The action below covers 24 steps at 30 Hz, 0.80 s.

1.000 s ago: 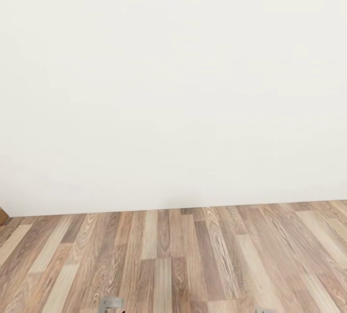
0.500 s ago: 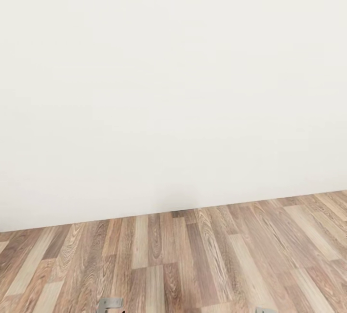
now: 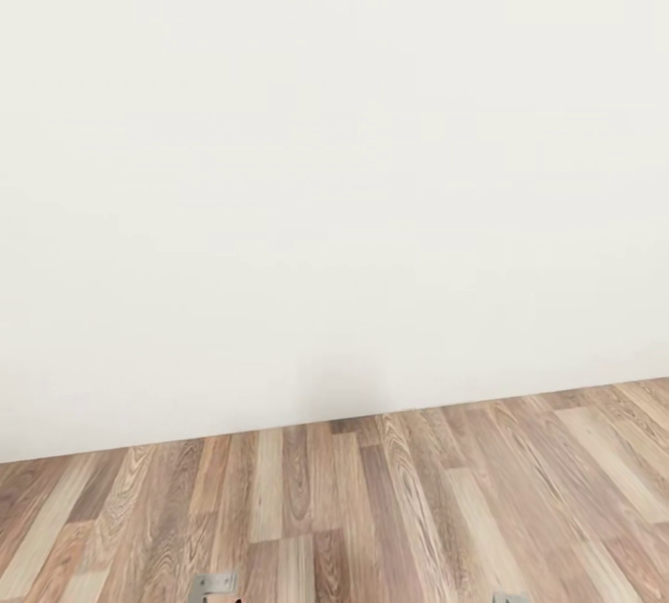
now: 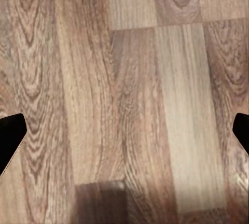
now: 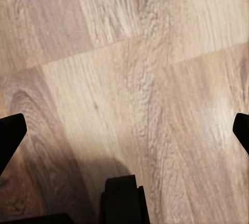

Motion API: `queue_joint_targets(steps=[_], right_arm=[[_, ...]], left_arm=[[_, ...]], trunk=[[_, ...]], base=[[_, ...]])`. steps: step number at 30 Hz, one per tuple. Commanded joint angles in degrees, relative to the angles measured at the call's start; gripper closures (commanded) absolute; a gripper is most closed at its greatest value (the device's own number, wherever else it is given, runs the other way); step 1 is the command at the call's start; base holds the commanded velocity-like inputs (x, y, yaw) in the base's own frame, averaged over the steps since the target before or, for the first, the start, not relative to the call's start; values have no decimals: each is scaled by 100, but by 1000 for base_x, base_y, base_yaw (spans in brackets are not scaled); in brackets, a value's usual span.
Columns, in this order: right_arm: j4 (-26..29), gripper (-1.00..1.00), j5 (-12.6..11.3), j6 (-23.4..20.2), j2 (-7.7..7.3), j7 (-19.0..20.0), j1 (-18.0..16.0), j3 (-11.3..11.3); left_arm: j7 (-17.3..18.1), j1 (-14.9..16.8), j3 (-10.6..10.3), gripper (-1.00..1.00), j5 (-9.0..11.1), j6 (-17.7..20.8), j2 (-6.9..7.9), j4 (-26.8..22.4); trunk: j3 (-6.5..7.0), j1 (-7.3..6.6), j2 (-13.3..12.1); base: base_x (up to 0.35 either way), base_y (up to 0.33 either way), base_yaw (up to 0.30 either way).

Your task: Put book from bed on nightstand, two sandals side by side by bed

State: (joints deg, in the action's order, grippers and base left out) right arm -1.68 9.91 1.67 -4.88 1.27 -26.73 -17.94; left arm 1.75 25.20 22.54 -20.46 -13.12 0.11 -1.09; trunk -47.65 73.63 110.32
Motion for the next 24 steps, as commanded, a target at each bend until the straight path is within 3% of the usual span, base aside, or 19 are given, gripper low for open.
queue_joint_targets(steps=[1, 8, 24], right_arm=[[-17, -100, 55, 18, -4, 12, -7, -50], [-17, -100, 64, 18, -4, 14, -7, -49], [-17, -100, 57, 16, -4, 8, -7, -51]], left_arm=[[18, 3, 49, -100, -37, -15, 1, 4], [18, 3, 49, -100, -37, -15, -2, 4], [18, 3, 49, -100, -37, -15, -2, 4]], trunk=[[-5, 3, 2], [-5, 3, 2], [-5, 3, 2]], base=[[304, 0, 0], [271, 0, 0], [71, 0, 0]])
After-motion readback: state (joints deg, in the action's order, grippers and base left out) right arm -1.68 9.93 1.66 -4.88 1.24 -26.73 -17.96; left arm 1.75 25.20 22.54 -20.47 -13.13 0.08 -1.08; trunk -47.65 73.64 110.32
